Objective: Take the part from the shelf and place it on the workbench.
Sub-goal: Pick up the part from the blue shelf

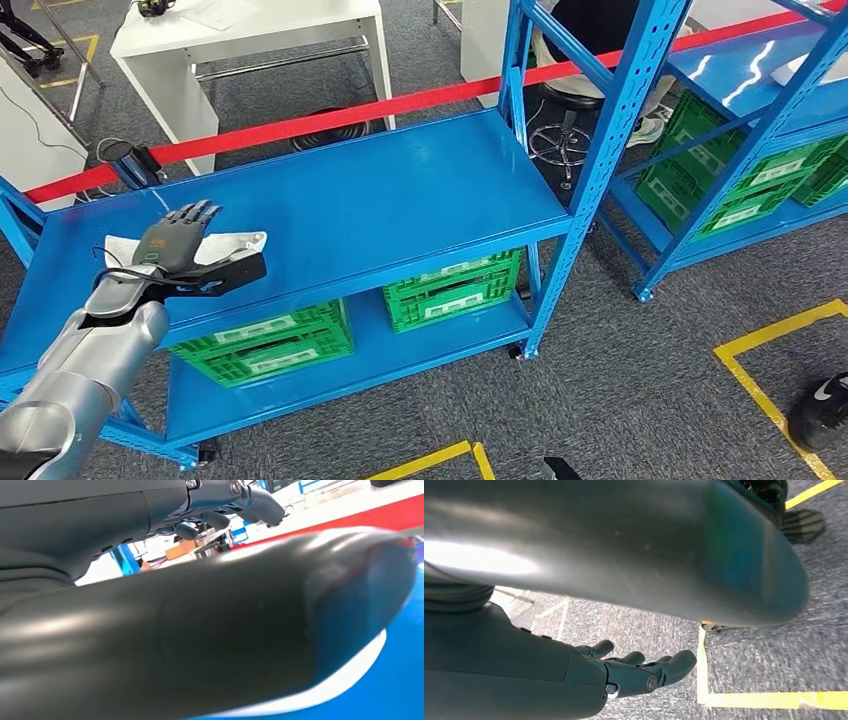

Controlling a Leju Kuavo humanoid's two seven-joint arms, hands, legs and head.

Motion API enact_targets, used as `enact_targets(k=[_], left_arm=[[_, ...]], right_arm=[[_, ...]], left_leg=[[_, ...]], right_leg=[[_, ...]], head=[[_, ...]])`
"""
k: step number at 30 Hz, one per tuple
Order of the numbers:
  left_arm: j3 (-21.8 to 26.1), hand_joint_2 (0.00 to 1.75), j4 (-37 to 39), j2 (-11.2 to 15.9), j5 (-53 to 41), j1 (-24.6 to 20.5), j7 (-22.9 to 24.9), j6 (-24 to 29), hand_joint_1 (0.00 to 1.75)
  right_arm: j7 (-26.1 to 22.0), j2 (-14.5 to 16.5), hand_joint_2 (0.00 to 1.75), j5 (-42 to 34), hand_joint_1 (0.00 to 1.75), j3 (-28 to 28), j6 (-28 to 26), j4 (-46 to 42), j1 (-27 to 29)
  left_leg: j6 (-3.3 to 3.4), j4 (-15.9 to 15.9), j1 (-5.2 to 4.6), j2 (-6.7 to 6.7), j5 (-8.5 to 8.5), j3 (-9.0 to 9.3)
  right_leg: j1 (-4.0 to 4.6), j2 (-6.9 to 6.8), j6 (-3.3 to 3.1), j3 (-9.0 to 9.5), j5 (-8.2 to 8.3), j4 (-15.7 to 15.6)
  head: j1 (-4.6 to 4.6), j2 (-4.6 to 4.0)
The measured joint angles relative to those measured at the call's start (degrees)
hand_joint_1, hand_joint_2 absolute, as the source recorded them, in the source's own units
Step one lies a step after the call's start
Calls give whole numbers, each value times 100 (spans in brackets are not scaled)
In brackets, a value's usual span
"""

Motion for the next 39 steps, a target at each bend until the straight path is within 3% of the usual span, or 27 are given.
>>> enact_targets(k=[2, 5, 8, 9, 11, 12, 13, 14, 16, 18, 23, 34, 38, 39], left_arm=[[0, 0, -4, 7, 0, -1, 0, -23, 0], [0, 0, -5, 4, 1, 1, 4, -82, 0], [0, 0, -20, -38, 3, 14, 28, -101, 0], [0, 0, -20, -56, 4, 21, 47, -108, 0], [0, 0, -3, -89, 9, 49, 100, -135, 0], [0, 0, 8, -111, 11, 73, 131, -154, 0], [0, 0, 18, -133, 14, 96, 161, -174, 0], [0, 0, 27, -149, 19, 112, 186, -196, 0], [0, 0, 39, -171, 33, 120, 224, -261, 0], [0, 0, 49, -177, 52, 118, 240, -341, 0], [3, 0, 73, -163, 249, 115, 69, -522, 0], [99, 0, 78, -12, 658, 61, -576, -1095, 0], [105, 175, 82, 3, 719, 65, -626, -1201, 0], [105, 175, 84, 4, 735, 68, -604, -1212, 0]], right_arm=[[-1, 3, 0, -16, 0, 0, 1, -1, -8], [-9, 6, 0, -38, 0, 0, 3, -2, -32], [-36, 5, 0, -39, 0, 0, 6, -5, -40], [-43, 4, 0, -38, 0, 0, 7, -6, -44], [-47, 1, 0, -32, 0, 0, 7, -6, -48], [-47, -1, 0, -26, 0, 0, 5, -6, -45], [-46, -2, 0, -20, 0, 0, 4, -6, -41], [-42, -4, 0, -15, 0, 0, 4, -6, -38], [-29, -12, 0, -15, 0, -2, 3, -6, -39], [-10, -19, 0, -29, 0, -5, 1, -6, -43], [36, -19, 0, -65, 0, -17, -7, -6, -29], [20, -20, 0, -109, 0, -64, -9, -6, -27], [-43, -20, 0, -110, 0, -76, -2, -6, -28], [-49, -20, 0, -110, 0, -84, -2, -6, -28]], left_leg=[[86, -638, -47, -3, 246, 333], [168, -905, -111, -1, 167, 482], [214, -1079, -60, 6, 103, 617], [231, -1120, -46, 10, 87, 664], [271, -1124, -56, 9, 41, 709], [281, -1111, -61, 4, 16, 720], [281, -1091, -63, -4, -9, 733], [273, -1063, -61, -13, -37, 746], [240, -992, -56, -24, -99, 768], [186, -927, -70, -29, -141, 758], [194, -943, -99, -28, -128, 758], [86, -1008, -99, -19, -100, 789], [87, -1008, -101, -21, -100, 788], [88, -1008, -101, -22, -101, 788]], right_leg=[[8, 2, 32, 61, -63, -26], [-7, -5, 130, 79, -87, -101], [13, -26, 203, 29, -200, 35], [15, -28, 215, -121, -315, 304], [18, -25, 236, -598, -567, 1064], [18, -24, 245, -821, -607, 1354], [18, -24, 249, -951, -524, 1445], [16, -24, 248, -968, -321, 1307], [15, -30, 229, -775, 162, 647], [34, -29, 184, -599, 367, 162], [48, 3, 121, -560, 401, 51], [46, 7, 83, -556, 395, 47], [45, 5, 87, -546, 397, 33], [44, 5, 89, -543, 398, 29]], head=[[5, 0], [-6, 0], [14, 0], [25, 0], [33, 0], [33, 0], [33, 0], [33, 0], [32, 0], [30, 0], [25, 0], [27, 0], [27, 0], [27, 0]])
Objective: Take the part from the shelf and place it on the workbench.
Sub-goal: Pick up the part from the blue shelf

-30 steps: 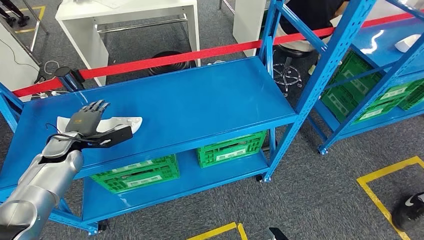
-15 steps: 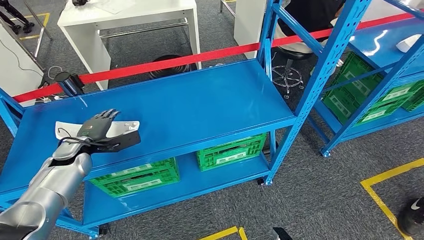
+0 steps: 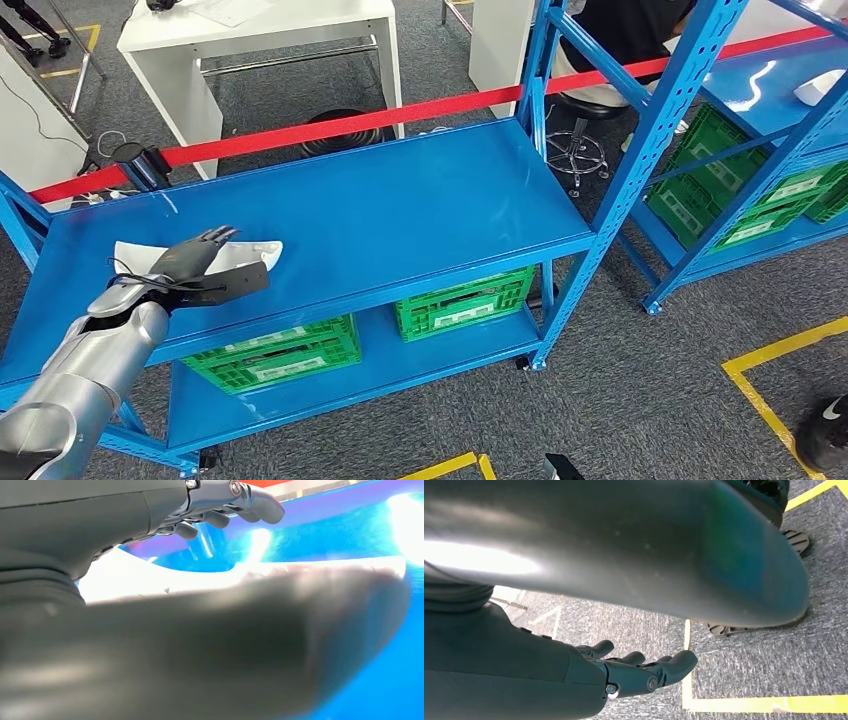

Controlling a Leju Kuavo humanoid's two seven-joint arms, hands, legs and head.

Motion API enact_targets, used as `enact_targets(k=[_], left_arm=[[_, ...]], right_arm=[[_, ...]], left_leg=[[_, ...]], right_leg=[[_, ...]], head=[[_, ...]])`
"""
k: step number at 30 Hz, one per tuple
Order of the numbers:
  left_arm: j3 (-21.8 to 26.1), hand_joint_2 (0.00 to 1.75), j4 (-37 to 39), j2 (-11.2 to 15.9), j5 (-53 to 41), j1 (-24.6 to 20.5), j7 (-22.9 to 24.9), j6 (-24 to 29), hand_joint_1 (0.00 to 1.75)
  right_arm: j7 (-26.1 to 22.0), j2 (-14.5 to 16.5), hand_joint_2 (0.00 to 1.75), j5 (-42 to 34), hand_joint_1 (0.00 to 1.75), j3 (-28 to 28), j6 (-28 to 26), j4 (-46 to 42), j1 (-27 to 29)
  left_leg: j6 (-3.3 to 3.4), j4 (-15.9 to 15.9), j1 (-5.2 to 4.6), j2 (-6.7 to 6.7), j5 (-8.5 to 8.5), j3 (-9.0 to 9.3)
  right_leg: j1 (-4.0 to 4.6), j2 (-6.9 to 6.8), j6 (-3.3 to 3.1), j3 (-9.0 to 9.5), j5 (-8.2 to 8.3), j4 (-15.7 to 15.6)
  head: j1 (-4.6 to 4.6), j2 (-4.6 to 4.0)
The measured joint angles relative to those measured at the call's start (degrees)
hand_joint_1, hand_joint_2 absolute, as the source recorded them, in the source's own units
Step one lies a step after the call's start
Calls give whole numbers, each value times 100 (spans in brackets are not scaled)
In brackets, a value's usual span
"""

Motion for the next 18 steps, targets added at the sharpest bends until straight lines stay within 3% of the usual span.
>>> enact_targets(k=[12, 18], left_arm=[[0, 175, 3, 21, 91, 98, 155, 79, 0], [-21, 175, 1, 26, -238, 183, 479, 620, 0]], right_arm=[[14, 0, 0, 46, 0, -80, -1, 0, -1], [38, 0, 0, 70, 0, -87, -1, 0, -1]], left_leg=[[14, 2, -3, -6, -8, 1], [21, 2, -4, -5, -12, 1]], right_leg=[[0, 0, 26, 32, 16, -47], [0, 0, 30, 37, 17, -57]], head=[[0, 0], [0, 0]])
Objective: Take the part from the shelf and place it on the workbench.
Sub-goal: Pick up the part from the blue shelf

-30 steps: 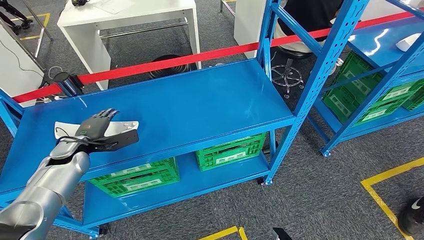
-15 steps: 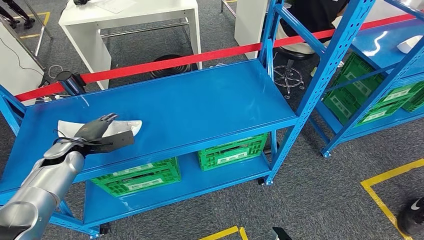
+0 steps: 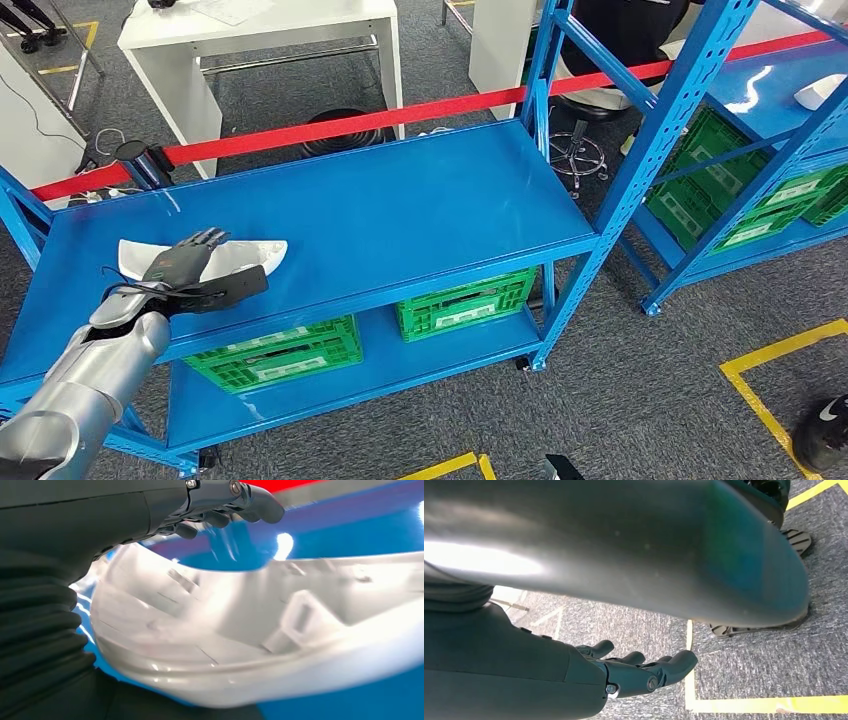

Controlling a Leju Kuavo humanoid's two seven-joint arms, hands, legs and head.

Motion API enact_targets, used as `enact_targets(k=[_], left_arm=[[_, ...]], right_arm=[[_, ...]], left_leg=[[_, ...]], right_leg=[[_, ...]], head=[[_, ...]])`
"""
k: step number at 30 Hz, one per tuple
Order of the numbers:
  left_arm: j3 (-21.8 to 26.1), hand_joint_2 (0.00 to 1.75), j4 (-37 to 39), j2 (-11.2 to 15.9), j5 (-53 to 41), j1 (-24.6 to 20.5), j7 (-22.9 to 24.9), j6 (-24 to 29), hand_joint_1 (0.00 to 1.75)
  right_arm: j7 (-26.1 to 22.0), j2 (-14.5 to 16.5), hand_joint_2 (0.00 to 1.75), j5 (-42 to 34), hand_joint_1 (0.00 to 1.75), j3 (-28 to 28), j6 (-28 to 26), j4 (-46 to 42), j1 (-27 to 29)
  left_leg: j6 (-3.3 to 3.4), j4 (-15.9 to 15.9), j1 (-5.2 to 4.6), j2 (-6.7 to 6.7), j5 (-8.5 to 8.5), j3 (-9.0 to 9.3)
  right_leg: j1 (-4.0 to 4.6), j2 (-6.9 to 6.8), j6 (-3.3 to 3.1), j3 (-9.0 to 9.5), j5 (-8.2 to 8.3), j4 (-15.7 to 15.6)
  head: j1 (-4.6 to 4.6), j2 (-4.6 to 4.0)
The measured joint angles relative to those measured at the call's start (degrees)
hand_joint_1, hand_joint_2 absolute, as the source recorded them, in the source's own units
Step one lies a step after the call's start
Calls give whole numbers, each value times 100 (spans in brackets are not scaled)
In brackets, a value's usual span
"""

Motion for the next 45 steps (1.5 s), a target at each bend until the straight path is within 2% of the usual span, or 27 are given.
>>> enact_targets(k=[4, 5, 8, 9, 14, 24, 37, 45], left_arm=[[-74, 175, 3, 1, -270, 117, 314, 320, 0], [-99, 175, 4, 2, -326, 152, 397, 398, 6], [-199, 175, 16, 3, -515, 220, 654, 573, 136], [-236, 175, 25, 4, -567, 238, 718, 588, 173], [-372, 175, 74, 7, -679, 347, 841, 554, 175], [-431, 175, 99, 7, -675, 399, 731, 522, 175], [-432, 175, 94, 30, -363, 404, 261, 645, 175], [-422, 175, 89, 51, -199, 546, -32, 1209, 175]], right_arm=[[-8, 0, 0, 69, 0, 0, 6, 0, -1], [-15, 0, 0, 89, 0, 0, 10, 0, -1], [-32, -1, 0, 149, 0, 0, 35, 0, -3], [-33, -2, 0, 166, 0, 0, 51, 0, -4], [-28, -19, 0, 201, 0, 0, 104, 0, -6], [99, -33, 0, 205, 0, 0, 74, 0, -6], [-24, -33, 0, 306, 0, 0, 105, 0, -9], [-20, -36, 0, 325, 0, 0, 105, 0, -15]], left_leg=[[2, 0, 0, 0, -2, 0], [3, 0, 0, 0, -2, 0], [8, -1, -1, -3, -6, 6], [10, -1, -2, -4, -8, 10], [14, -2, -2, -6, -10, 23], [14, -2, -3, -7, -11, 38], [20, -7, -3, -8, -15, 39], [21, -7, -3, -8, -16, 38]], right_leg=[[0, 0, 0, 2, 0, -3], [0, 0, 1, 3, 0, -4], [0, -4, 4, 13, -3, -7], [0, -5, 6, 17, -4, -8], [0, -7, 7, 32, -6, -11], [-1, -12, 8, 47, -6, -13], [0, -12, 10, 48, -11, -15], [-1, -12, 10, 49, -12, -21]], head=[[0, 0], [0, 0], [1, 0], [1, 0], [0, 0], [0, 0], [0, 0], [0, 0]])
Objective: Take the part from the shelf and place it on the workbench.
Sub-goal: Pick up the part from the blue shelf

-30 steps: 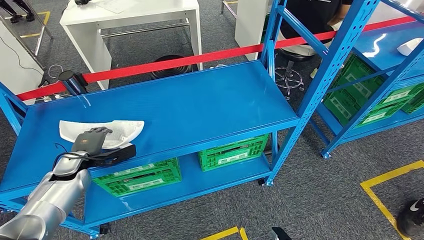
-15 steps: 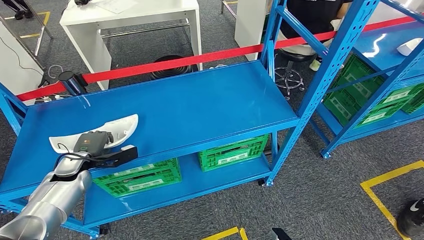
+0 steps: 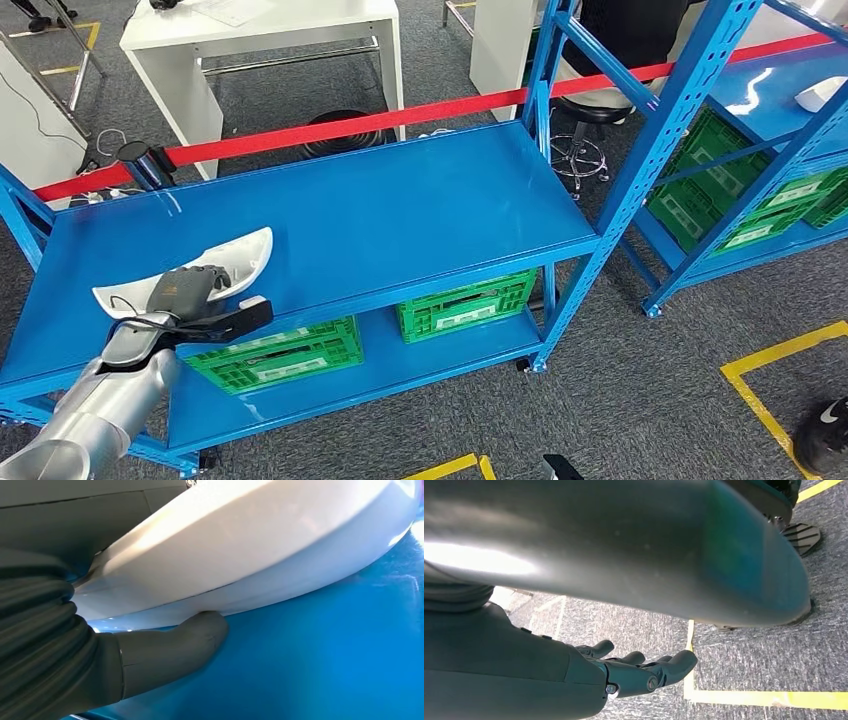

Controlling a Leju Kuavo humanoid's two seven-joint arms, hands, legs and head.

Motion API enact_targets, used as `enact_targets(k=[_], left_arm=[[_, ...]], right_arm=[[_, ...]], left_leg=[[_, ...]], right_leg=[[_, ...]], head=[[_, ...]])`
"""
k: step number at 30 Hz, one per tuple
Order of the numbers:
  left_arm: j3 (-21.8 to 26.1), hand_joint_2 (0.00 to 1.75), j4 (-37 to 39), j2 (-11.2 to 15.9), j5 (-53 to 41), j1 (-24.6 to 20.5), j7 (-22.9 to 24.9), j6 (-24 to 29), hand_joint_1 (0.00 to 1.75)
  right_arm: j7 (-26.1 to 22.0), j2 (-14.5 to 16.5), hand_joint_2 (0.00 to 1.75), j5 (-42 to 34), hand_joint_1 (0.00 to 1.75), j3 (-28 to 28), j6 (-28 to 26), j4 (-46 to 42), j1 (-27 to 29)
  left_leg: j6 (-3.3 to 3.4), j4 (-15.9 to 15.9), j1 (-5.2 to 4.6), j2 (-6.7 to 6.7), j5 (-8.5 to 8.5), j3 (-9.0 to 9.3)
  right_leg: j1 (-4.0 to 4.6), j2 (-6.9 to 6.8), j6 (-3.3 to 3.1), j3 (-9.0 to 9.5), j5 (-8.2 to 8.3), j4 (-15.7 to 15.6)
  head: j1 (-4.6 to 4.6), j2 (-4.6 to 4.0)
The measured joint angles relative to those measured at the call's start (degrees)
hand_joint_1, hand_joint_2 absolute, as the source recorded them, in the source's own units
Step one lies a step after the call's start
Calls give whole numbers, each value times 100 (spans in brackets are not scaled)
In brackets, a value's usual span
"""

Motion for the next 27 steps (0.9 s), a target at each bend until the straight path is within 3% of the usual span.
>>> enact_targets(k=[3, 6, 13, 18, 24, 27], left_arm=[[59, 175, -7, -15, 224, 65, -99, 200, 175], [211, 175, -25, -51, 637, 77, -309, 46, 175], [1237, 175, -622, -373, 3078, 2, -1759, -1065, 175], [1435, 175, -1768, -628, 4618, 49, -1498, -1286, 175], [1413, 175, -2441, -673, 5450, 127, -1667, -1452, 175], [1366, 175, -3252, -656, 6249, 353, -1633, -1728, 175]], right_arm=[[4, -1, 0, 0, 0, 0, -1, 0, 1], [5, -1, 0, 3, 0, 0, -4, 0, 2], [-11, -1, 0, -32, 0, -61, -74, 0, -1], [-36, -1, 0, -85, 0, -183, -140, 0, 10], [-45, -1, 0, -60, 0, -279, -140, 0, 13], [-61, -1, 0, -42, 0, -308, -135, 0, 14]], left_leg=[[1, 0, 0, 0, 0, 0], [1, 0, 0, -3, 0, 0], [4, 3, -1, -31, 2, 1], [8, 7, -1, -18, -1, -1], [10, 6, 0, -13, -2, -1], [11, 5, 0, -13, -4, -3]], right_leg=[[0, 0, 0, 0, 0, -3], [-1, -1, 0, 2, 0, -6], [-3, -28, 11, 13, -1, -9], [-3, -7, 22, 12, 8, -14], [-2, -3, 24, 10, 8, -18], [-2, -4, 24, 11, 7, -20]], head=[[0, 0], [0, 0], [0, 0], [2, 0], [0, 0], [1, 0]])
